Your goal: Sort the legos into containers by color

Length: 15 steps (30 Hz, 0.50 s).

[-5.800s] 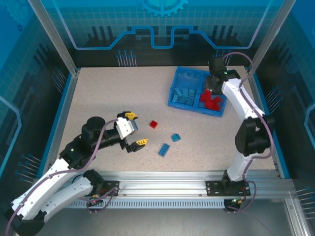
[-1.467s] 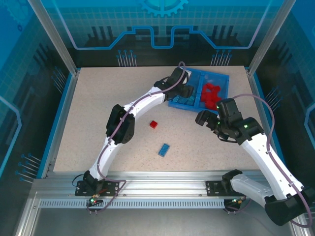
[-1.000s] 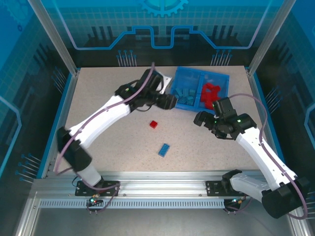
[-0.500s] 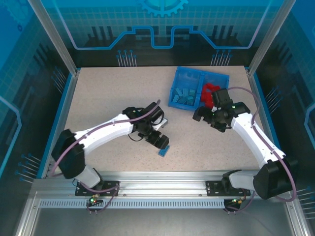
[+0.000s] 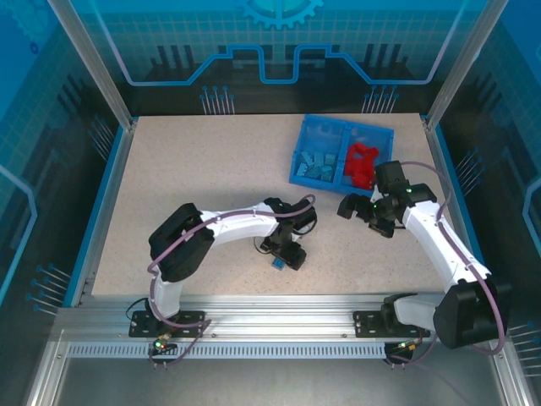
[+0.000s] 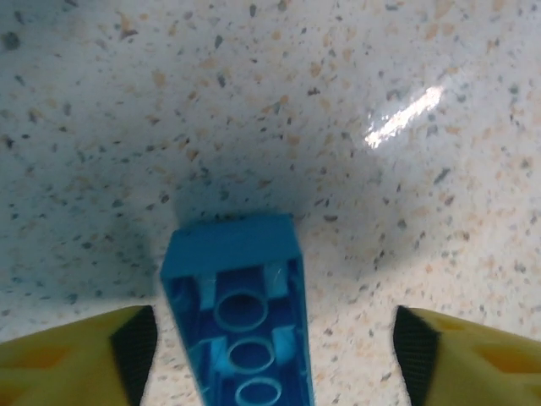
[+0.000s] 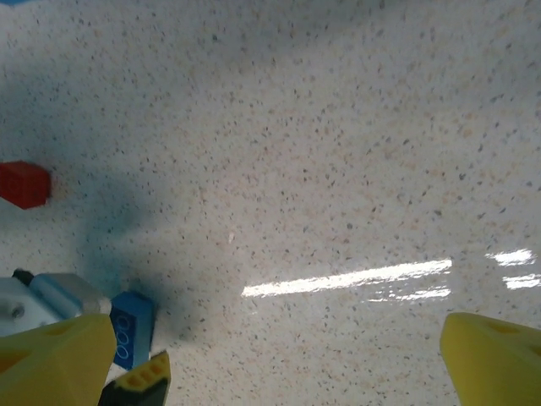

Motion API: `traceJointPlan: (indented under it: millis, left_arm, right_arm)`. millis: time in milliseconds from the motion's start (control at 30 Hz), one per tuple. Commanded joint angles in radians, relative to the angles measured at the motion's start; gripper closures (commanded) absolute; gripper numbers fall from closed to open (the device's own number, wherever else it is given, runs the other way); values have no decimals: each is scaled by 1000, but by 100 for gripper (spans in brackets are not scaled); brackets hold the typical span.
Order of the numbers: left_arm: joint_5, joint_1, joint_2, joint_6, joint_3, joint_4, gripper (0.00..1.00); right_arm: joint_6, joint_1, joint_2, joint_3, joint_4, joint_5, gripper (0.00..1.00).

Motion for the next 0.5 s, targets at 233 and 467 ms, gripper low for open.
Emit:
traceJointPlan:
  millis: [233, 467]
  left_arm:
    - [-164, -16, 18, -135, -10, 57, 70]
    - [-236, -13, -81, -157, 99, 13, 73]
  right_arm:
    - [-112, -24, -132, -43, -43, -52, 0]
    - [-180, -21, -183, -24, -62, -107, 0]
